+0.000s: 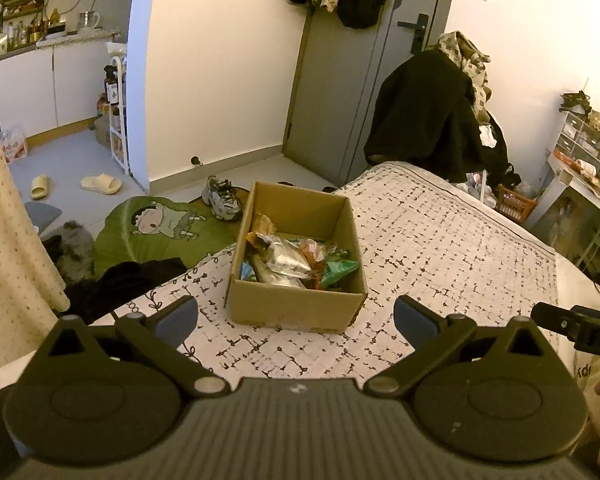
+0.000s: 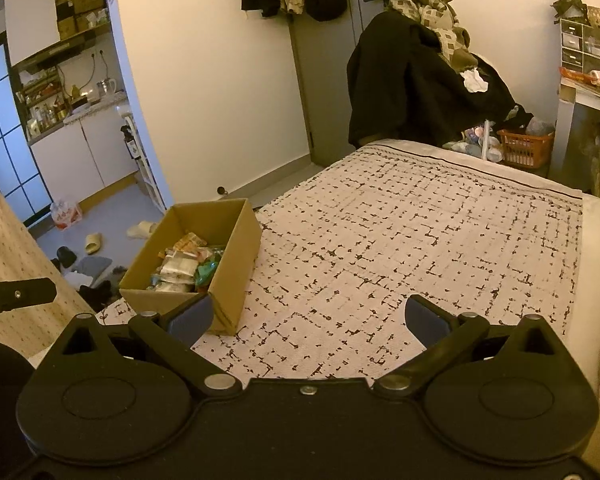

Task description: Organize snacks

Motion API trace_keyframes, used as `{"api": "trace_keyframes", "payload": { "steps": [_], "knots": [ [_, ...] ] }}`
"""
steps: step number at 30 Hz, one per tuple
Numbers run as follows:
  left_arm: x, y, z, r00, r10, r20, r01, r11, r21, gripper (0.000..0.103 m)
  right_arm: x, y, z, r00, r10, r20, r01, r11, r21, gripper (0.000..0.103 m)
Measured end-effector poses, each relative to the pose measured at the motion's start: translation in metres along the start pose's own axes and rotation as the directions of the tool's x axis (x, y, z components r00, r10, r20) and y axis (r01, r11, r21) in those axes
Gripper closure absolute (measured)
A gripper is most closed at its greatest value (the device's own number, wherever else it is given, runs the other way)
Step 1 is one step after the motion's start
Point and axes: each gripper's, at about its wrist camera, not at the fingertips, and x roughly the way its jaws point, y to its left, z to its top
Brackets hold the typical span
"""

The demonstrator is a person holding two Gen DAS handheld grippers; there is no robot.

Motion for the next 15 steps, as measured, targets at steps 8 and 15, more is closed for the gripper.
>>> {"api": "trace_keyframes", "payload": {
  "steps": [8,15],
  "knots": [
    [0.0001,-0.0003,0.0002,1.000,-0.003,-0.002,0.003,1.000,-0.004,0.000,0.0001,0.0003,0.0003,1.000,-0.003,0.001,0.003,1.000,-0.002,0.000],
    [0.0025,0.0016,0.0013,1.000,0.010,-0.006,-0.010,1.000,-0.017,0.000,0.0011,0.0012,-0.0005,1.000,0.004,-0.006,-0.004,1.000,-0.009,0.000]
  ]
}}
